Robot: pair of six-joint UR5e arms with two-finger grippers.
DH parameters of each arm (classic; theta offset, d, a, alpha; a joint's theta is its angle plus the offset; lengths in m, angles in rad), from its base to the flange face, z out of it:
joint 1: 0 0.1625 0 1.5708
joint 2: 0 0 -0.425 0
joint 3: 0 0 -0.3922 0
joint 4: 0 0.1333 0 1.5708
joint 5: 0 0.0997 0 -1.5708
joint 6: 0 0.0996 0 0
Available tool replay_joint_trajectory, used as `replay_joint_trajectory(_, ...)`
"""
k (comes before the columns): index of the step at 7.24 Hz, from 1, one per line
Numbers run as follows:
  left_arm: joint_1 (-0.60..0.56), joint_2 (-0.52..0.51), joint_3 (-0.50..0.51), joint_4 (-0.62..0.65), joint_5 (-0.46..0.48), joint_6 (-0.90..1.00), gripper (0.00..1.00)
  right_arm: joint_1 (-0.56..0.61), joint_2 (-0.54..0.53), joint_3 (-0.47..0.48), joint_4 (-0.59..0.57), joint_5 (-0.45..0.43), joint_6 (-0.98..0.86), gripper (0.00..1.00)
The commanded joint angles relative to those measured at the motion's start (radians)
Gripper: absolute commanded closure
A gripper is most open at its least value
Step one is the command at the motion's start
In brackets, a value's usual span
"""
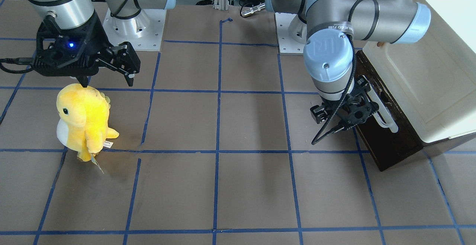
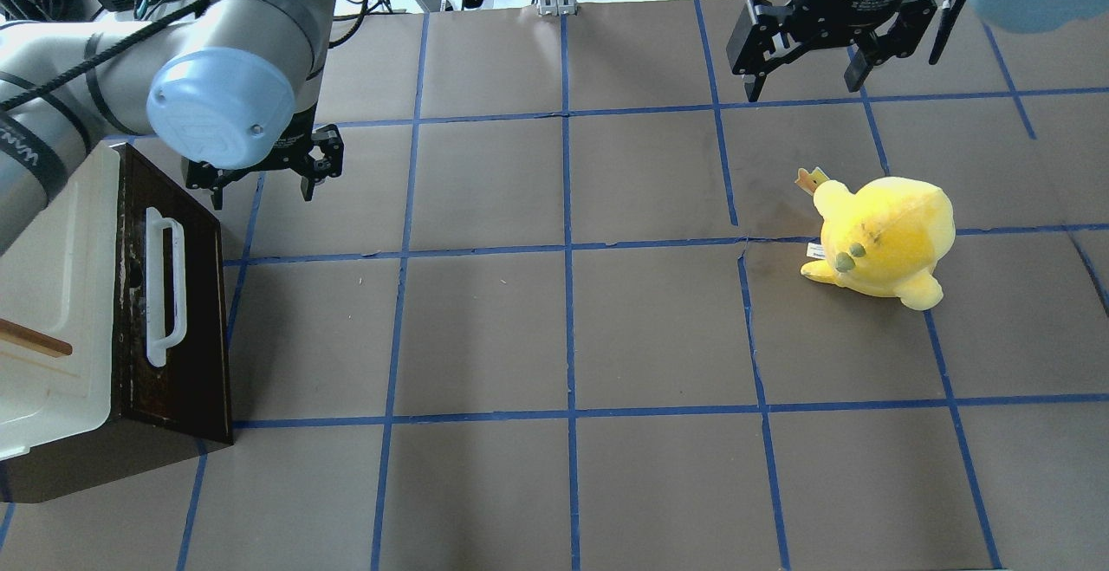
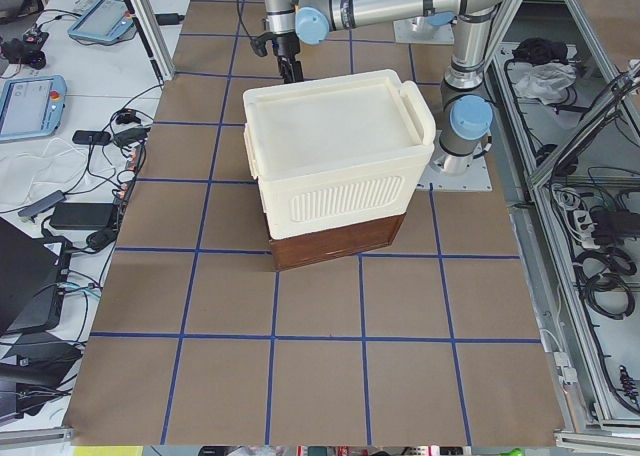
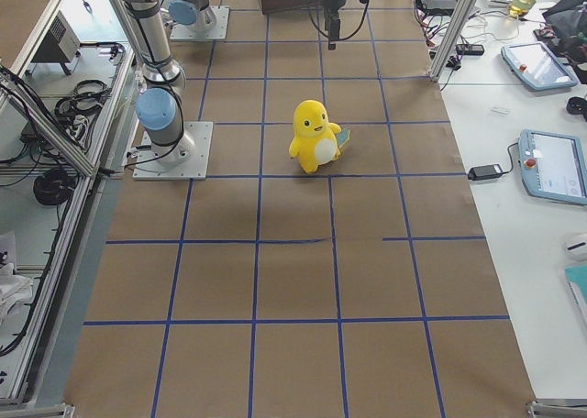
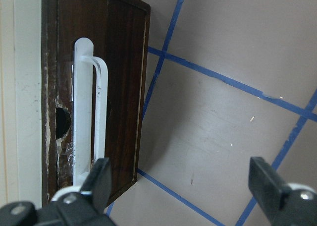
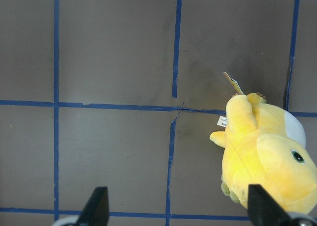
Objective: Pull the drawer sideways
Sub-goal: 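Move the left gripper toward the white handle on the wooden drawer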
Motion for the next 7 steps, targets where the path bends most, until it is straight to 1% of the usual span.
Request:
replay_joint_trajectory(1, -0.036, -0.067, -0.041, -0.066, 0.099, -0.148, 0.00, 0.000, 0.000, 0.000, 0.000, 0.000, 0.000, 0.00)
replay_joint_trajectory(2, -0.050, -0.081, -0.080, -0.080, 0.159, -0.196, 0.00, 0.000, 0.000, 0.000, 0.000, 0.000, 0.000, 0.00)
replay_joint_trajectory(3, -0.050, -0.087, -0.100, -0.097, 0.208, -0.200, 0.00, 0.000, 0.000, 0.000, 0.000, 0.000, -0.002, 0.00)
replay_joint_trajectory(5, -0.052, -0.103, -0.125, -0.181, 0.370, -0.219, 0.00, 0.000, 0.000, 0.000, 0.000, 0.000, 0.000, 0.00)
replay_joint_trajectory(6, -0.052, -0.107, -0.124, -0.241, 0.427, -0.220, 0.00, 0.000, 0.000, 0.000, 0.000, 0.000, 0.000, 0.00)
replay_joint_trajectory(7, -0.050, -0.117, -0.127, -0.252, 0.460, -0.206, 0.00, 0.000, 0.000, 0.000, 0.000, 0.000, 0.000, 0.00)
